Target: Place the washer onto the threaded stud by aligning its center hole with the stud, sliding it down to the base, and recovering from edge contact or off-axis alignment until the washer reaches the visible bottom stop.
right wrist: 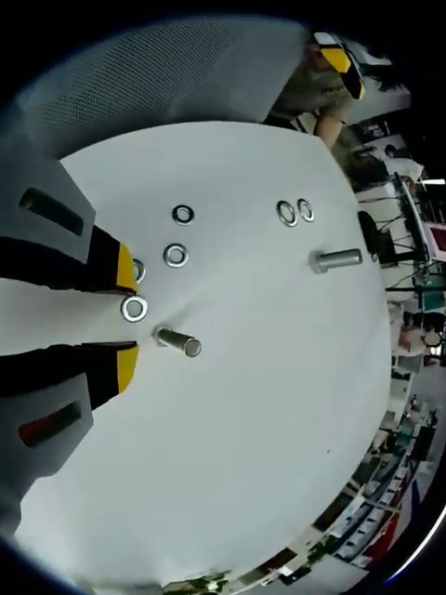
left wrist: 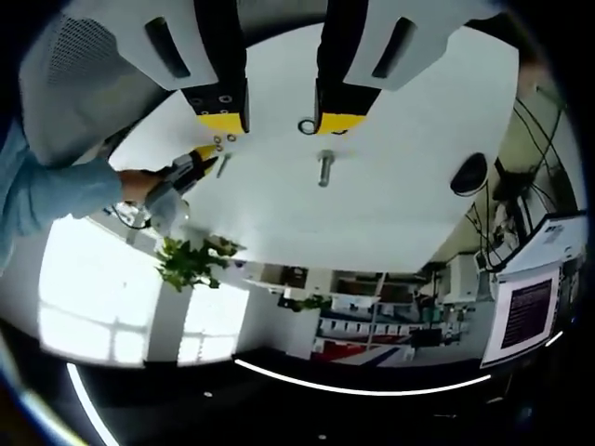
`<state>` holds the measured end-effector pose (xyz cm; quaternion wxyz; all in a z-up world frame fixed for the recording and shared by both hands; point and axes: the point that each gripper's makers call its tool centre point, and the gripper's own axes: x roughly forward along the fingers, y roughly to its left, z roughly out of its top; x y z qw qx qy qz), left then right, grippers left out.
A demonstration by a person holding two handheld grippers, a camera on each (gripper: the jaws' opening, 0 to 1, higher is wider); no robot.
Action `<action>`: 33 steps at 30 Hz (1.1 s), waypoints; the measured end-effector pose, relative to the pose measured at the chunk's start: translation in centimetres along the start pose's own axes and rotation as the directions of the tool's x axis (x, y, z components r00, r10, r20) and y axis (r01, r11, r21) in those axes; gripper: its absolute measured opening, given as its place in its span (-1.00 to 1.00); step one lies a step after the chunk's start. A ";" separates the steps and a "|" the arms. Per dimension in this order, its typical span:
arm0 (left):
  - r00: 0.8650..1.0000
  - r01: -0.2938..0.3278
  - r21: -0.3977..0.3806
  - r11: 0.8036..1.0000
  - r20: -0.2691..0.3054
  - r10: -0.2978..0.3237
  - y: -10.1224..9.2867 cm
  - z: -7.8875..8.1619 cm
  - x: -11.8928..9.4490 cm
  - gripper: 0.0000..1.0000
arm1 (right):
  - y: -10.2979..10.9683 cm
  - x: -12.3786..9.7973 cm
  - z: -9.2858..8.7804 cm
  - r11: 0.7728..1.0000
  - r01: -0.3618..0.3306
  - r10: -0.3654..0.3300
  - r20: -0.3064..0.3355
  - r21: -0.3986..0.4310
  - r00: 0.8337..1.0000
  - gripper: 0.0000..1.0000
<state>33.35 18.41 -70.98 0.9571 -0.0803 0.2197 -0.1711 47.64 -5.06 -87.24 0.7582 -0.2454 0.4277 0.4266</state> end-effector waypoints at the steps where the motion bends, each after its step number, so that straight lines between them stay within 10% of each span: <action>1: 1.000 0.000 0.001 1.000 0.000 0.000 0.0 0.0 0.0 -0.49 | 0.1 0.1 -0.1 1.000 -0.004 0.004 0.000 0.003 1.000 -0.57; 33: 1.000 0.002 0.010 1.000 -0.023 -0.002 -0.1 -0.4 0.0 -0.50 | 0.4 0.2 -0.1 1.000 -0.009 0.009 0.035 -0.009 0.999 -0.70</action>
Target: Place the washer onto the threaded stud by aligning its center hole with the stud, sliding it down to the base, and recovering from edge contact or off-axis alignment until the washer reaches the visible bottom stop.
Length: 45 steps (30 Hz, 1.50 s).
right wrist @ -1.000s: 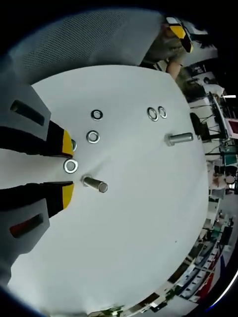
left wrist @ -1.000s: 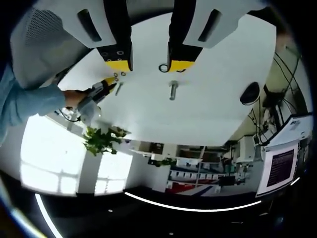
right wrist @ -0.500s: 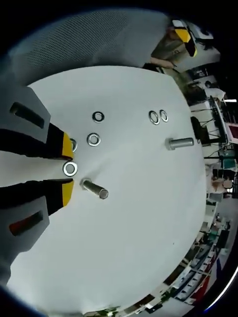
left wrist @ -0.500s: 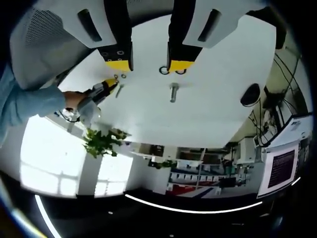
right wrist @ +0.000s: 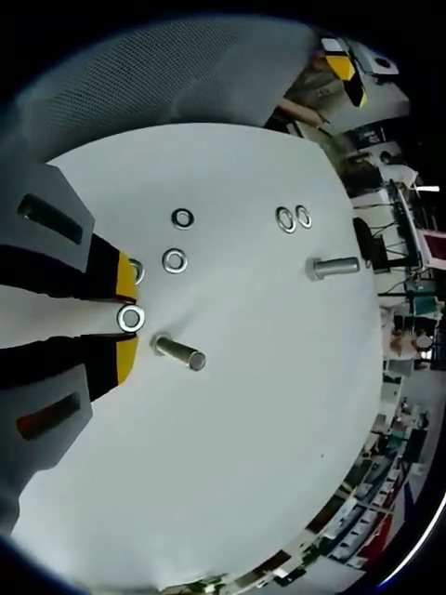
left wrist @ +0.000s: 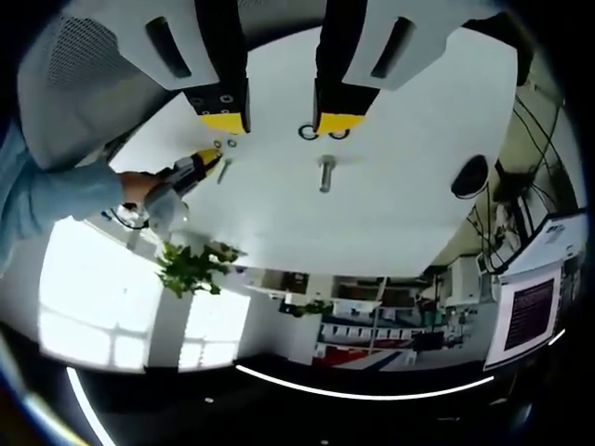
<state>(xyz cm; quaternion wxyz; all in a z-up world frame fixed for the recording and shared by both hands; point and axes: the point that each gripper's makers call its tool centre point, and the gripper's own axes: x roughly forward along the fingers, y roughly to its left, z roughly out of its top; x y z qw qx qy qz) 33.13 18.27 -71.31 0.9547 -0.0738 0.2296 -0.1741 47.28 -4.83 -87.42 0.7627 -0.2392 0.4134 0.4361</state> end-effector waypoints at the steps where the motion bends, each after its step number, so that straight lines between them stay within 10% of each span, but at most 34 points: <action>1: 1.000 0.000 0.000 1.000 -0.001 0.000 0.0 0.0 0.0 -0.50 | 0.0 0.0 0.0 1.000 0.001 -0.001 0.000 -0.001 1.000 -0.70; 9: 1.000 0.006 0.015 1.000 -0.005 -0.006 -0.1 0.0 0.1 -0.52 | -0.7 -0.4 -0.5 1.000 0.025 -0.025 -0.025 -0.013 0.999 -0.71; 22: 1.000 0.011 0.015 1.000 -0.011 -0.011 -0.2 -0.1 0.1 -0.53 | -3.2 -2.8 1.9 0.984 0.074 -0.093 0.114 0.159 0.989 -0.72; 45: 1.000 0.017 0.018 1.000 -0.014 -0.017 -0.3 -0.2 0.1 -0.55 | -2.7 -4.7 6.2 0.990 0.088 -0.113 0.240 0.112 0.964 -0.72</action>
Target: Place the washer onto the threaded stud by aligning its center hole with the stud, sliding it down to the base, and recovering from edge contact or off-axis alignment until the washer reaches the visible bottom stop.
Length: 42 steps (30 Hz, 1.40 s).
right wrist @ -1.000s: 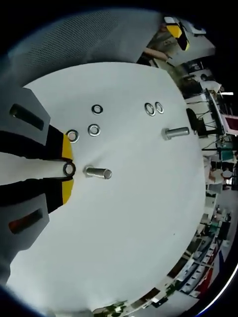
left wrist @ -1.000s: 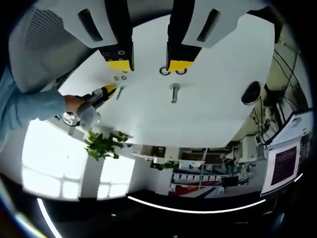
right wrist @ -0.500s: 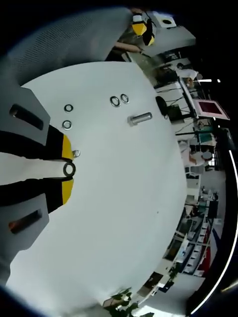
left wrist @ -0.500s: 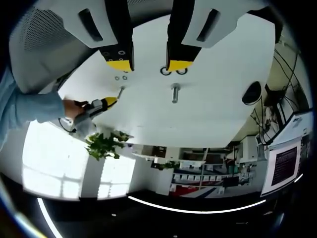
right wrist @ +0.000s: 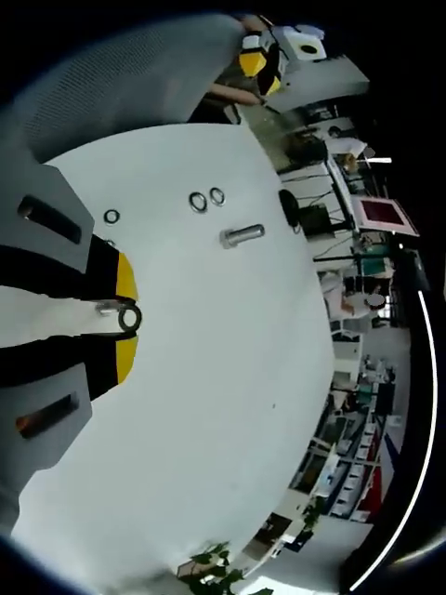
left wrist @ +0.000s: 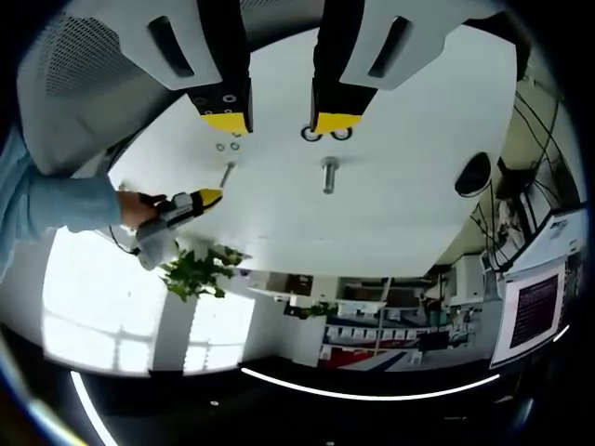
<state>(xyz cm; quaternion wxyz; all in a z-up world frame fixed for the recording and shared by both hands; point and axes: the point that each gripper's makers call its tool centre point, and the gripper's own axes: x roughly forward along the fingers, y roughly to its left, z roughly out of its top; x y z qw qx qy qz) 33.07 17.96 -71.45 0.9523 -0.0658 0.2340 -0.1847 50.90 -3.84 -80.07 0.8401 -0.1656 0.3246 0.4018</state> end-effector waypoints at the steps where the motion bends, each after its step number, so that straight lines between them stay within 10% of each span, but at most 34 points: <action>1: 1.000 0.000 0.000 1.000 0.000 0.000 0.0 0.0 0.0 -0.55 | 0.1 0.1 -0.2 1.000 0.002 -0.002 -0.013 -0.008 1.000 -0.72; 32: 1.000 -0.005 -0.007 1.000 -0.004 0.005 0.1 -0.1 0.0 -0.55 | -0.2 0.4 -2.6 0.997 -0.004 -0.005 -0.112 -0.073 0.994 -0.94; 42: 1.000 -0.006 -0.009 1.000 -0.006 0.006 0.1 -0.1 0.0 -0.55 | -8.2 -4.5 -5.2 0.977 0.198 -0.188 -0.115 0.084 0.975 -0.94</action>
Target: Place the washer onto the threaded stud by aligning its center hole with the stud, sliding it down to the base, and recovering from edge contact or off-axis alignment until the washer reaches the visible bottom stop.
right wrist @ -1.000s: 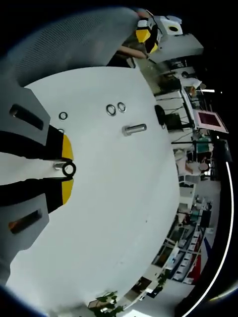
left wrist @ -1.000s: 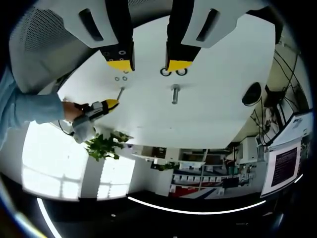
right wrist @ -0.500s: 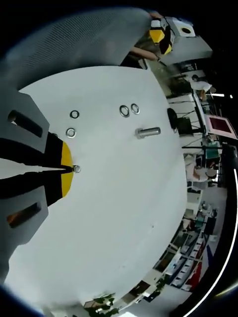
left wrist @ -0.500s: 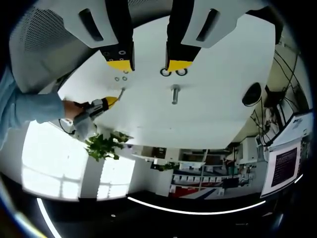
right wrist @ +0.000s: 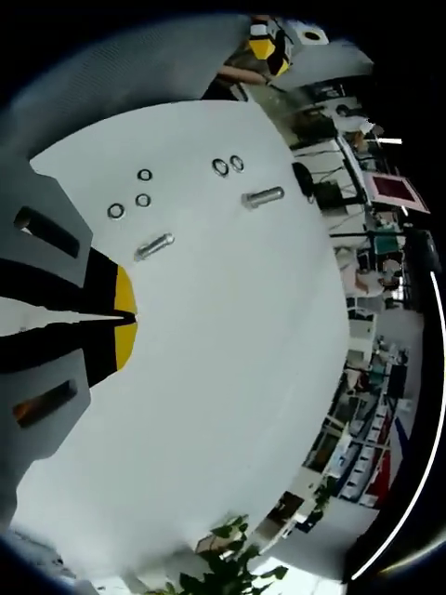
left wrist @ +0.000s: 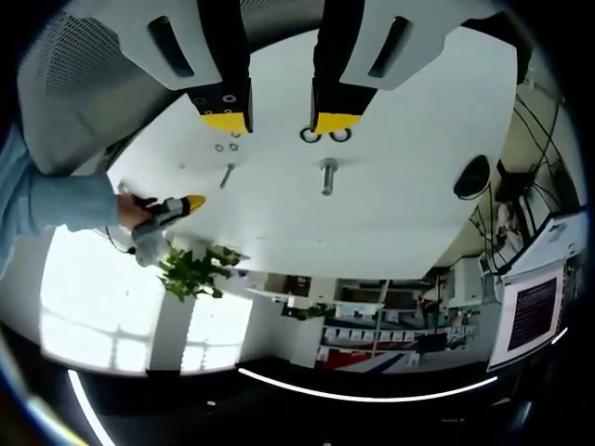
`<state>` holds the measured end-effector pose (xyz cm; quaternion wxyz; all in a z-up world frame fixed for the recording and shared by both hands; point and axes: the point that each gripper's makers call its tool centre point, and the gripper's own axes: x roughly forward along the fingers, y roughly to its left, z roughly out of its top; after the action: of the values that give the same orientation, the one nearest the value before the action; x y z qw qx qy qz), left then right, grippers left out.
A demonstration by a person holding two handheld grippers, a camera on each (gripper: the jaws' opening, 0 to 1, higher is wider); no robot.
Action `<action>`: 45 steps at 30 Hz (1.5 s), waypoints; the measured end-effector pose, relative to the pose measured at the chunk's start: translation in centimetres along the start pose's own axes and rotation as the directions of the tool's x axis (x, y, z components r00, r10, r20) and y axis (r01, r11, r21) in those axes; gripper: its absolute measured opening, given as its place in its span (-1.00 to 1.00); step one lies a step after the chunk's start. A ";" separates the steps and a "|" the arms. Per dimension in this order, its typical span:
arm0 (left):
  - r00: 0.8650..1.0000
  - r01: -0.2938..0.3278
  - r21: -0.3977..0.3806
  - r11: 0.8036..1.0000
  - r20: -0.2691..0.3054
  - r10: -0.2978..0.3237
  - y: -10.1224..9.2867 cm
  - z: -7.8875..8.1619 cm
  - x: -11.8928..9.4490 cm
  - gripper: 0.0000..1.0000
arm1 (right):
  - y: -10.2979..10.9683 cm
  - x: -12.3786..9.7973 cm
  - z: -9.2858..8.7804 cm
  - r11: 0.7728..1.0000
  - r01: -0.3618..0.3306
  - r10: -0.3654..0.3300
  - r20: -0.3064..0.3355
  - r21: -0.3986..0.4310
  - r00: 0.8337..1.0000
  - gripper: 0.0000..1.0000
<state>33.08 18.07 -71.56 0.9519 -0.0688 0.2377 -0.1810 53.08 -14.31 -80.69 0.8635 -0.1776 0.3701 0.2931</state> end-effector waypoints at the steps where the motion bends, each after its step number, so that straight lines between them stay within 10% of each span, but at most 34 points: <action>1: 1.000 0.000 0.000 1.000 -0.001 0.000 0.0 0.0 0.0 -0.55 | -0.4 -0.3 -1.0 1.000 0.016 -0.016 -0.026 0.013 1.000 -0.94; 10: 1.000 0.006 0.007 1.000 -0.014 -0.006 -0.1 -0.2 0.1 -0.55 | -0.7 -1.2 -6.9 0.998 -0.028 0.040 -0.228 0.055 0.973 -0.88; 21: 1.000 0.011 0.009 1.000 -0.012 -0.011 -0.2 -0.2 0.1 -0.55 | 0.5 -1.0 -9.5 0.996 -0.090 0.094 -0.339 0.027 0.936 -0.60; 45: 1.000 0.012 0.007 1.000 -0.014 -0.012 -0.2 -0.2 0.1 -0.55 | 0.5 0.0 -10.0 0.996 -0.088 0.091 -0.331 0.025 0.939 -0.66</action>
<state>32.97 17.85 -71.74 0.9494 -0.0655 0.2430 -0.1880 47.41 -19.18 -87.42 0.7754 -0.2031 0.5193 0.2963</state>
